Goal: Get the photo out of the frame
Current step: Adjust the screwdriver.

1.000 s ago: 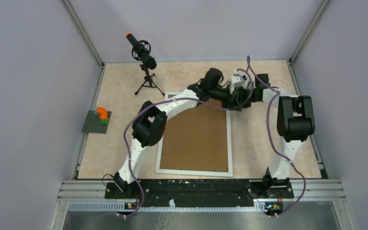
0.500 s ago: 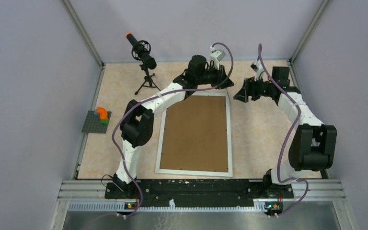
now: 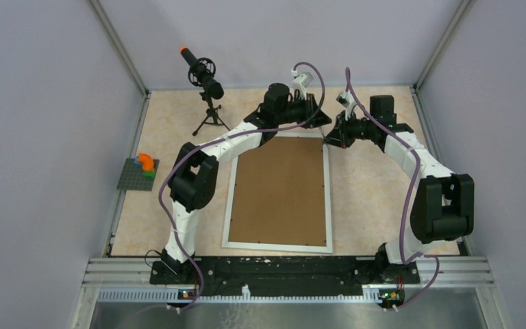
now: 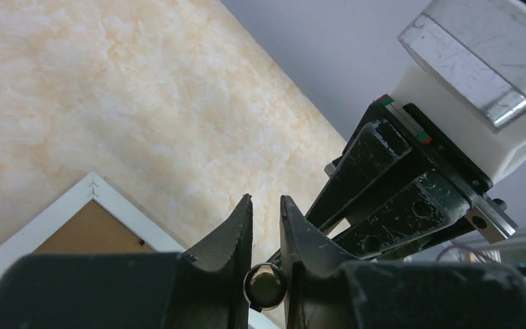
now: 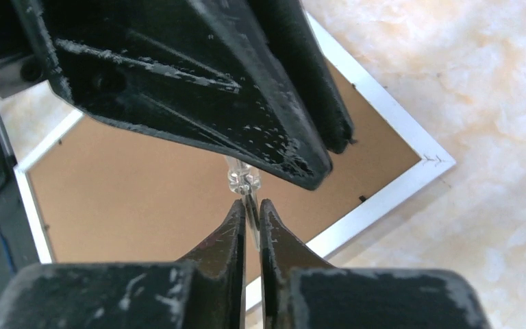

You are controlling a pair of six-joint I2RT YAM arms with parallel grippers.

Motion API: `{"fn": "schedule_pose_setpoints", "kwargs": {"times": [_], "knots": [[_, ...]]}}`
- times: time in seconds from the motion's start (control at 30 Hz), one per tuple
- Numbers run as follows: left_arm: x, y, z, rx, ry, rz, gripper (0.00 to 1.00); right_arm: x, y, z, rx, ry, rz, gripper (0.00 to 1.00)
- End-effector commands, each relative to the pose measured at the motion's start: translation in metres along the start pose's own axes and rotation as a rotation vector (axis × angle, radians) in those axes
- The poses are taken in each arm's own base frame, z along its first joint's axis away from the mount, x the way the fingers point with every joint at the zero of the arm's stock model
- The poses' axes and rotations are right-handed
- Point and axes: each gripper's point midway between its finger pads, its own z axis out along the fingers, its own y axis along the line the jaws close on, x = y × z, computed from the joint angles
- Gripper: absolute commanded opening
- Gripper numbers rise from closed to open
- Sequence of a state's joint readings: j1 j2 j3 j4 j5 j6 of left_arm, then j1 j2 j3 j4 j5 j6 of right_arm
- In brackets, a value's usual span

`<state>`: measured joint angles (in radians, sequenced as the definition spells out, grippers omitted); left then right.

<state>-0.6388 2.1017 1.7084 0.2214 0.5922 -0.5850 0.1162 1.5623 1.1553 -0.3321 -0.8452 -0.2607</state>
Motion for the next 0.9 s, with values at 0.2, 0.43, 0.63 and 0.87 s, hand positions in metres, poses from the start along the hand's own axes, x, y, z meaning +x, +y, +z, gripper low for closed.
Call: {"fn": "schedule_pose_setpoints", "kwargs": {"times": [0.2, 0.43, 0.63, 0.87], "knots": [[-0.003, -0.055, -0.067, 0.313, 0.166, 0.266, 0.54, -0.007, 0.012, -0.014, -0.069, 0.059, -0.230, 0.00], [0.027, -0.055, -0.073, 0.405, 0.309, 0.207, 0.60, 0.007, 0.032, -0.011, -0.169, 0.131, -0.345, 0.00], [0.043, -0.053, -0.063, 0.406, 0.361, 0.193, 0.56, 0.006, 0.040, -0.008, -0.188, 0.151, -0.396, 0.00], [0.065, -0.039, -0.056, 0.353, 0.418, 0.178, 0.44, 0.008, 0.048, -0.007, -0.202, 0.169, -0.437, 0.00]]}}
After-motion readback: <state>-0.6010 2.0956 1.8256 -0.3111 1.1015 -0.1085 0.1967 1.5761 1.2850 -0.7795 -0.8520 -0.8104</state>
